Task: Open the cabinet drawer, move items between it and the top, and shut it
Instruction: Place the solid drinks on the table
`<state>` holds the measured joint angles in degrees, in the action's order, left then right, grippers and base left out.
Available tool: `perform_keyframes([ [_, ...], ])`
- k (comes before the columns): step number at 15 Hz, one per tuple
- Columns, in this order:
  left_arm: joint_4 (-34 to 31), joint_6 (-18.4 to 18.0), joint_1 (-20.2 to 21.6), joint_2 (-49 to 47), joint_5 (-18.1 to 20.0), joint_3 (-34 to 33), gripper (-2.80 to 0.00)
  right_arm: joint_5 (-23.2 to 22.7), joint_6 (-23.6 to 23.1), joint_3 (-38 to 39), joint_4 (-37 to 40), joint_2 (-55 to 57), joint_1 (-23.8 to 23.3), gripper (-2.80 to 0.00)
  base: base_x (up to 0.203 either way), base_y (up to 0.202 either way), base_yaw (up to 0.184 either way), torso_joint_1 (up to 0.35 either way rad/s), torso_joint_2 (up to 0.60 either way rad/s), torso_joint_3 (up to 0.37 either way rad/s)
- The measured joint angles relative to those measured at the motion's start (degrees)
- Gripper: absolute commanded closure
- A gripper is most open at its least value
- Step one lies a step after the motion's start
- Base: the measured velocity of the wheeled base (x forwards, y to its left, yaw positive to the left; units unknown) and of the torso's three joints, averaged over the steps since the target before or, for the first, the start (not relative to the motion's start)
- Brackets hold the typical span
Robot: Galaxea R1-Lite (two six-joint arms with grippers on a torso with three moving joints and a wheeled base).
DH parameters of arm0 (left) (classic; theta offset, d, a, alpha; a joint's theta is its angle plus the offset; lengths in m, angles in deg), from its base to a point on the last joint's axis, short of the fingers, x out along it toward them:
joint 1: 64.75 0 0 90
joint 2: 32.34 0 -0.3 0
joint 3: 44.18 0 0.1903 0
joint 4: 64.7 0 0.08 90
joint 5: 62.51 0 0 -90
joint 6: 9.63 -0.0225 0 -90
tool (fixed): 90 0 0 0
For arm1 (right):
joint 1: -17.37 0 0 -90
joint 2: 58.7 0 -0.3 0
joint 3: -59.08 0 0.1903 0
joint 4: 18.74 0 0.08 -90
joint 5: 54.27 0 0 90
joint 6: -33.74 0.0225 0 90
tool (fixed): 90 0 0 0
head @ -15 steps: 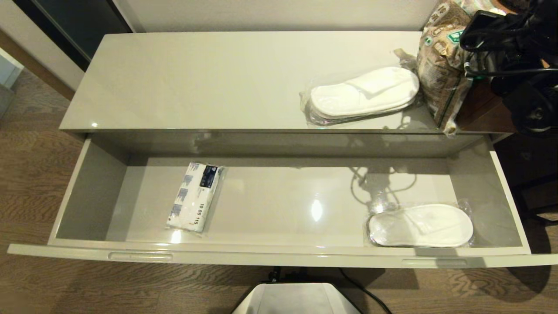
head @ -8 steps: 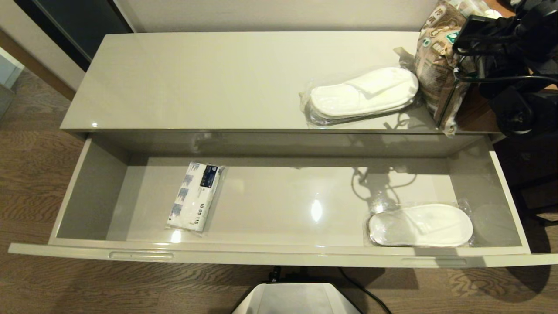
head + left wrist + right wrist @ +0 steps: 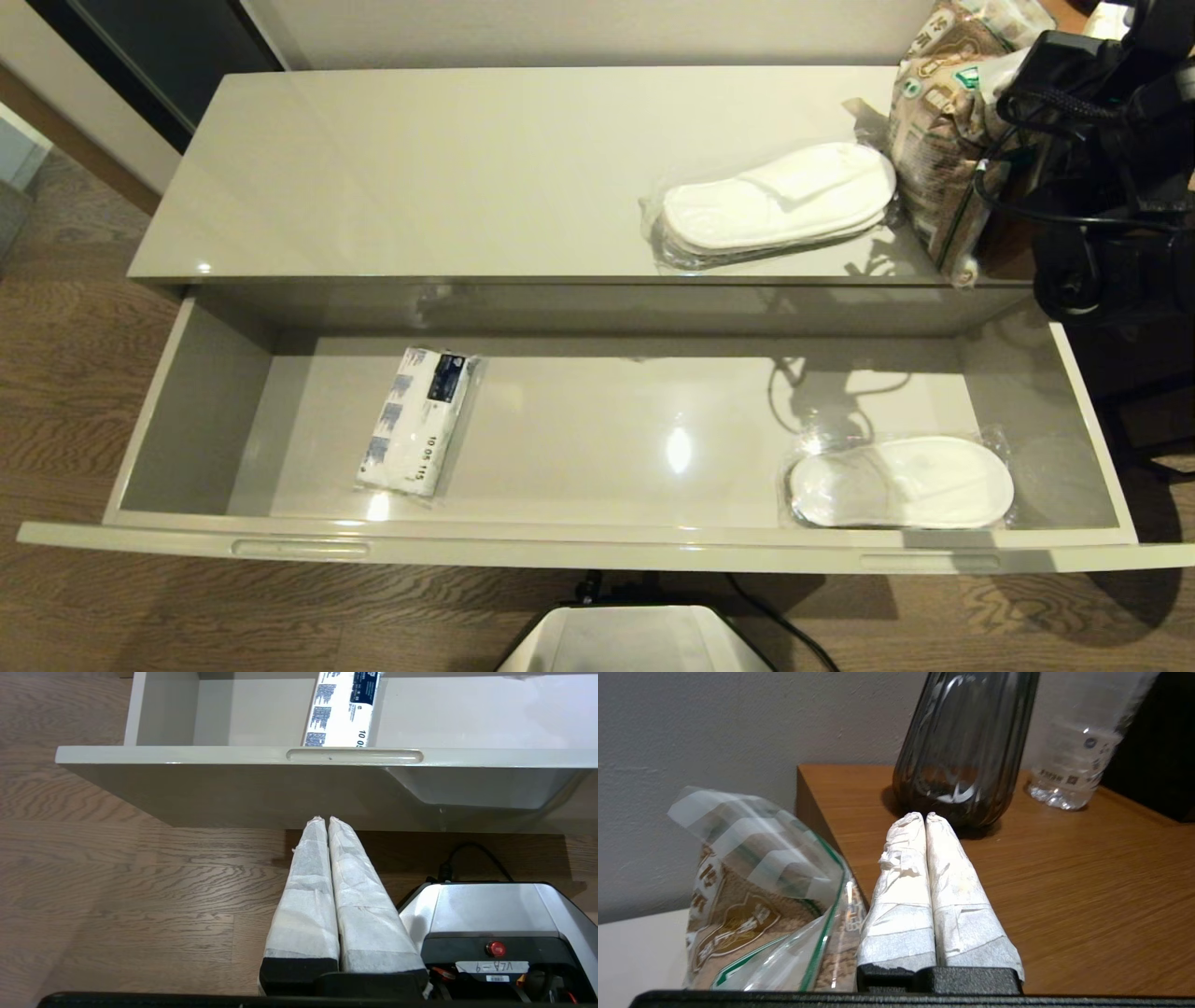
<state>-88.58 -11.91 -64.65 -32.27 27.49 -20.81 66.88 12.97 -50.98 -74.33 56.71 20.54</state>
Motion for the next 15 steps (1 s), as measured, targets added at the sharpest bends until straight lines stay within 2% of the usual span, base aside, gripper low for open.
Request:
perform_keyframes([
  [2, 0.0, 0.0, -0.1, 0.0, 0.0, 0.0, 0.0, 0.0, -0.8, 1.5, -3.3, -0.4, 0.0, 0.0, 0.0, 0.0, 0.0, 0.0, 0.0, 0.0],
  [5, 0.0, 0.0, 0.0, 0.0, 0.0, 0.0, 0.0, -0.7, -0.9, 2.1, -3.0, -0.1, -0.5, 0.0, 0.0, 0.0, 0.0, 0.0, 0.0, 0.0],
  [10, 0.0, 0.0, 0.0, 0.0, 0.0, 0.0, 0.0, -0.4, 4.0, -2.3, 10.0, 5.0, -1.5, 0.0, 0.0, 0.0, 0.0, 0.0, 0.0, 0.0],
  [13, 0.0, 0.0, 0.0, 0.0, 0.0, 0.0, 0.0, 0.2, 4.3, -10.0, 16.2, 8.9, -1.8, 0.0, 0.0, 0.0, 0.0, 0.0, 0.0, 0.0],
  [15, 0.0, 0.0, 0.0, 0.0, 0.0, 0.0, 0.0, 0.7, 4.2, -11.3, 17.2, 9.4, -1.9, 0.0, 0.0, 0.0, 0.0, 0.0, 0.0, 0.0],
])
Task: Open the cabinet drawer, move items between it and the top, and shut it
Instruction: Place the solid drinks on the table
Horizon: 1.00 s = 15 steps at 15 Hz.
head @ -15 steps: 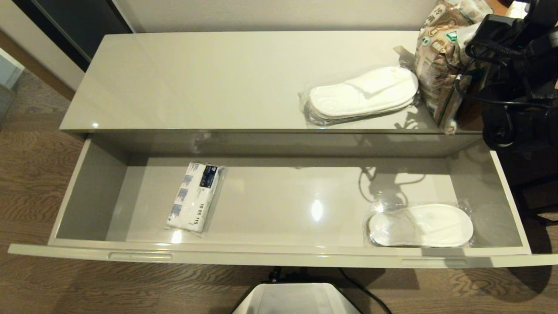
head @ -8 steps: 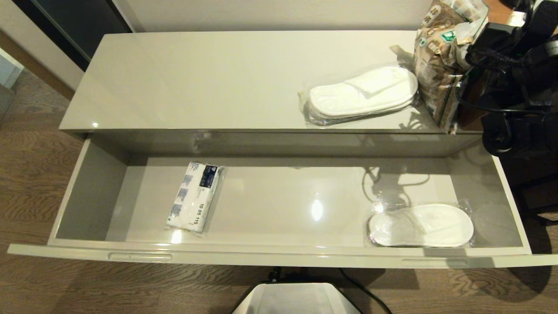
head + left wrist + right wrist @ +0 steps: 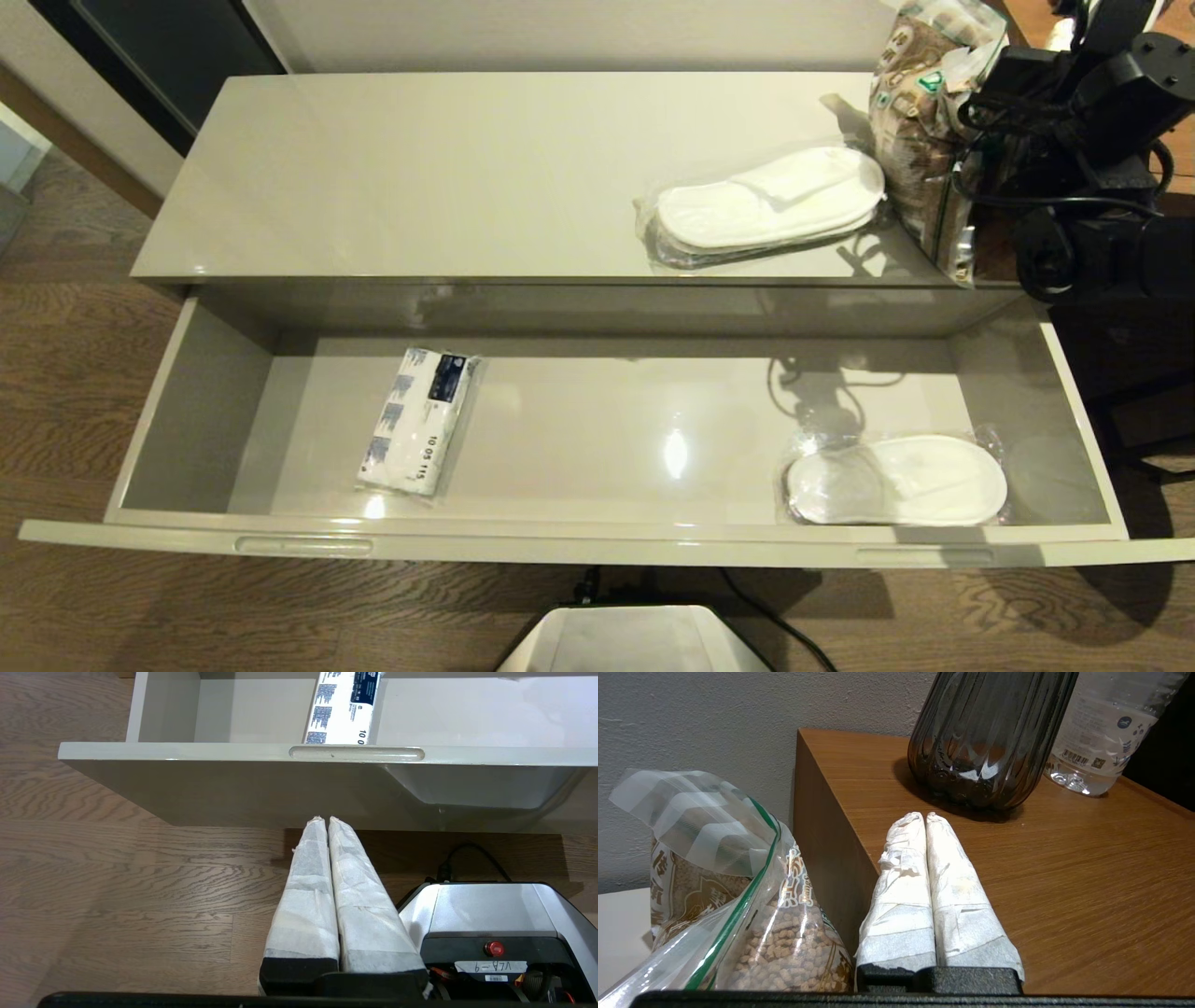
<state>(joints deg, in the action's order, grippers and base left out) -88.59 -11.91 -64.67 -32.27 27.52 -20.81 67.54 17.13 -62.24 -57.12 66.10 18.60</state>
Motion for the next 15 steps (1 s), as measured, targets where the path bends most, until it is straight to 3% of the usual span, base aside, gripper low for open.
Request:
perform_keyframes([
  [2, 0.0, 0.0, 0.0, 0.0, 0.0, 0.0, 0.0, 0.0, 0.0, 2.7, 0.8, -2.0, -0.1, 0.0, 0.0, 0.0, 0.0, 0.0, 0.0, 0.0],
  [3, 0.0, 0.0, 0.0, 0.0, 0.0, 0.0, 0.0, 0.2, -0.5, 4.1, 1.0, -3.2, 0.0, -2.8, 0.0, 0.0, 0.0, 0.0, 0.0, 0.0],
  [7, 0.0, 0.0, 0.0, 0.0, 0.0, 0.0, 0.0, 2.0, -4.5, 5.7, -1.2, -5.2, 0.7, -2.8, 0.0, 0.0, 0.0, 0.0, 0.0, 0.0],
  [15, 0.0, 0.0, 0.0, 0.0, 0.0, 0.0, 0.0, 0.2, -6.3, 12.7, -1.6, -10.3, 2.7, -2.8, 0.0, 0.0, 0.0, 0.0, 0.0, 0.0],
])
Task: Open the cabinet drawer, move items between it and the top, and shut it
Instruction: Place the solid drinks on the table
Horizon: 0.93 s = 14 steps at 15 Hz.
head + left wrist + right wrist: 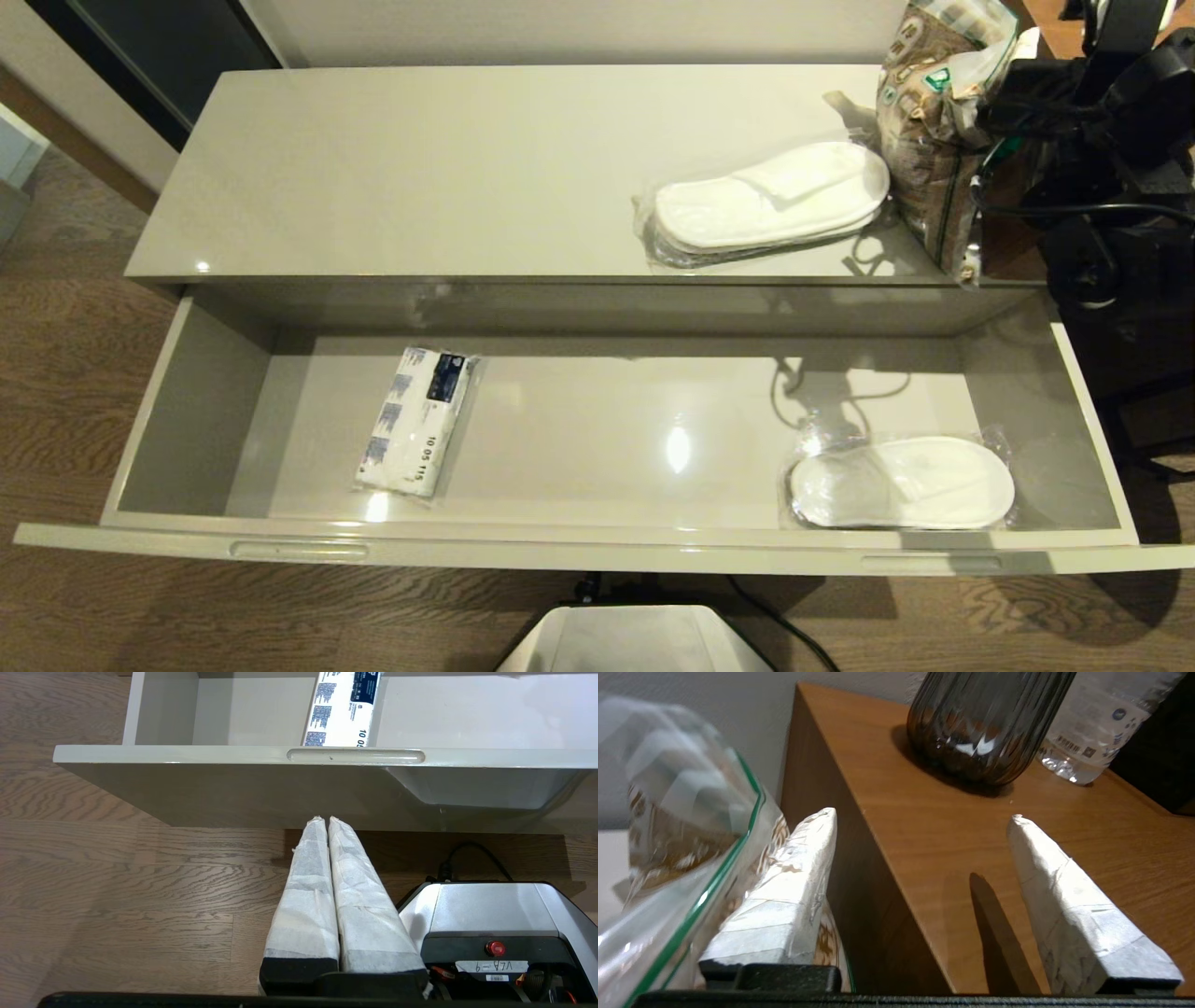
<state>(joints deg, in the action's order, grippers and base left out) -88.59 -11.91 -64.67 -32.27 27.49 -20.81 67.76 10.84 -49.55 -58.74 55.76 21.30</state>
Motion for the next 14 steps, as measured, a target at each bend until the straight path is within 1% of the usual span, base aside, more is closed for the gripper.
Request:
perform_keyframes([
  [1, 0.0, 0.0, 0.0, 0.0, 0.0, 0.0, 0.0, -0.6, -0.6, 2.6, 0.4, -1.5, 0.5, -2.8, 0.0, 0.0, 0.0, 0.0, 0.0, 0.0],
  [3, 0.0, 0.0, 0.0, 0.0, 0.0, 0.0, 0.0, -0.7, -1.4, 5.1, 0.8, -3.4, 1.2, -2.8, 0.0, 0.0, 0.0, 0.0, 0.0, 0.0],
  [11, 0.0, 0.0, 0.0, 0.0, 0.0, 0.0, 0.0, -0.6, -2.5, 7.1, 0.9, -5.8, 1.8, -2.8, 0.0, 0.0, 0.0, 0.0, 0.0, 0.0],
  [14, 0.0, 0.0, 0.0, 0.0, 0.0, 0.0, 0.0, -0.3, -3.5, 8.5, 0.8, -8.4, 1.8, -2.8, 0.0, 0.0, 0.0, 0.0, 0.0, 0.0],
])
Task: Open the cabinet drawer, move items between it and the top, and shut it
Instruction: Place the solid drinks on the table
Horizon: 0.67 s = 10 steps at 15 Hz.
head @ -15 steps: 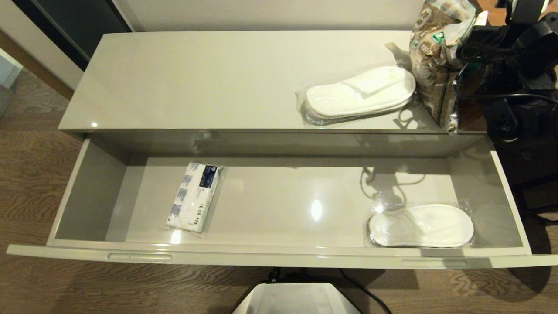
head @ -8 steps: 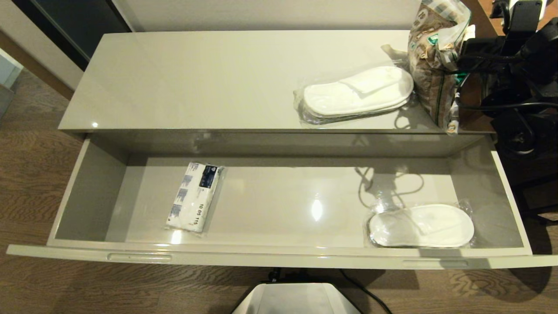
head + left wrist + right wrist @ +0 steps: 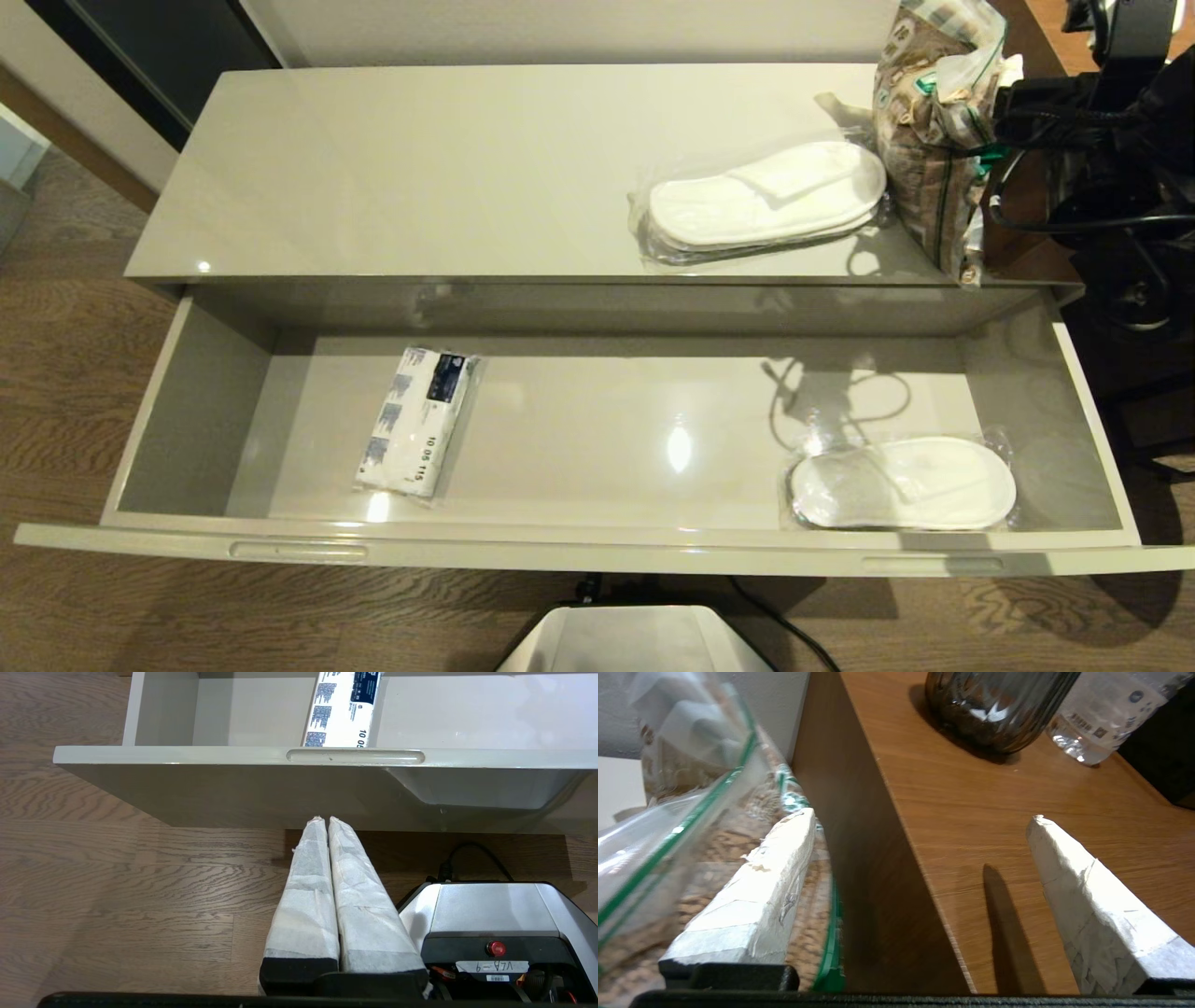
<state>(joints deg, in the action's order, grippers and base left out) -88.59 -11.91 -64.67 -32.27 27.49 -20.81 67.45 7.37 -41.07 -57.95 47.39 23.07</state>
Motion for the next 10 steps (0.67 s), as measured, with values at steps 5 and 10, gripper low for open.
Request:
perform_keyframes([
  [5, 0.0, 0.0, 0.0, 0.0, 0.0, 0.0, 0.0, -2.1, 0.1, 5.5, 7.9, -9.1, -0.1, -2.8, 0.0, 0.0, 0.0, 0.0, 0.0, 0.0],
  [10, 0.0, 0.0, 0.0, 0.0, 0.0, 0.0, 0.0, -3.1, 0.2, 9.0, 12.7, -16.5, -0.6, -2.8, 0.0, 0.0, 0.0, 0.0, 0.0, 0.0],
])
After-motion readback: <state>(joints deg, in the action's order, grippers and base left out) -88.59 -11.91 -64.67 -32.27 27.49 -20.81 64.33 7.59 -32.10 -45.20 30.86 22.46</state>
